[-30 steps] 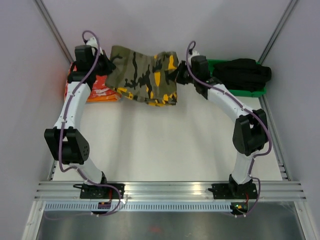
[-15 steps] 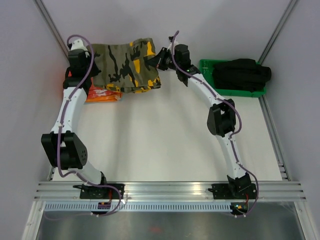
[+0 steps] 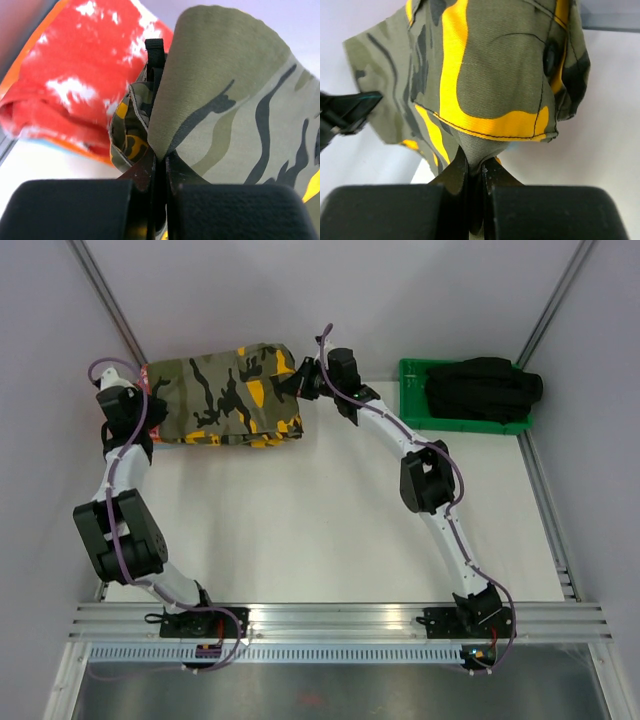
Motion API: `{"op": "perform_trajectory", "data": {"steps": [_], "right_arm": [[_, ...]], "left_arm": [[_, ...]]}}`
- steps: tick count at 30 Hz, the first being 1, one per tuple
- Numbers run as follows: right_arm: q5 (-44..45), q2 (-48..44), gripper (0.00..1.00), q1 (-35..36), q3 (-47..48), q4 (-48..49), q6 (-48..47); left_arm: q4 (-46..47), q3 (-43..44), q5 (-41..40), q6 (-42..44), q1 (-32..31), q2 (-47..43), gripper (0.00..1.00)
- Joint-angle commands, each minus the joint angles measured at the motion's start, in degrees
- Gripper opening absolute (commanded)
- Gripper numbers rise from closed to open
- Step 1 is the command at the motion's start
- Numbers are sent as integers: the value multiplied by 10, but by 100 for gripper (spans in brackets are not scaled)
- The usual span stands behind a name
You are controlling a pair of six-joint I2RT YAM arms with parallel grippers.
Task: Fold and stack the trousers
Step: Neatly place the folded trousers to the corner
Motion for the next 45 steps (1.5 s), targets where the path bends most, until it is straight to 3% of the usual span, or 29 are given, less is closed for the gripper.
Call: {"op": "perform_trajectory", "data": {"steps": [1,10,21,22,23,25,26,29,34,39,45], "right_arm": [[33,-19,0,1,49,94,20],[124,48,0,30,102,188,41],[203,135,1,29,104,149,37],[195,136,5,30,102,142,33],[190,134,28,29,102,131,29],[182,123,45,29,107,110,-2],[176,100,63,29,104,94,-17],[184,37,98,26,84,60,-77],[118,-32,98,4,24,23,-73],[76,-96,98,16,-98,30,-82],[41,-112,98,26,-148,19,-84]], "left_arm": [[141,56,71,-79,76,50,2],[256,97,91,-136,109,159,2],[61,286,-27,-28,97,266,2],[58,296,-39,-24,93,270,2],[53,302,-48,-21,90,274,2],[29,326,-79,-15,78,290,2],[19,338,-90,-14,74,296,2],[-46,398,-152,-29,63,324,2],[-143,472,-249,-58,62,349,2],[-135,481,-240,-50,63,337,2],[-118,506,-213,-43,69,336,2]]}}
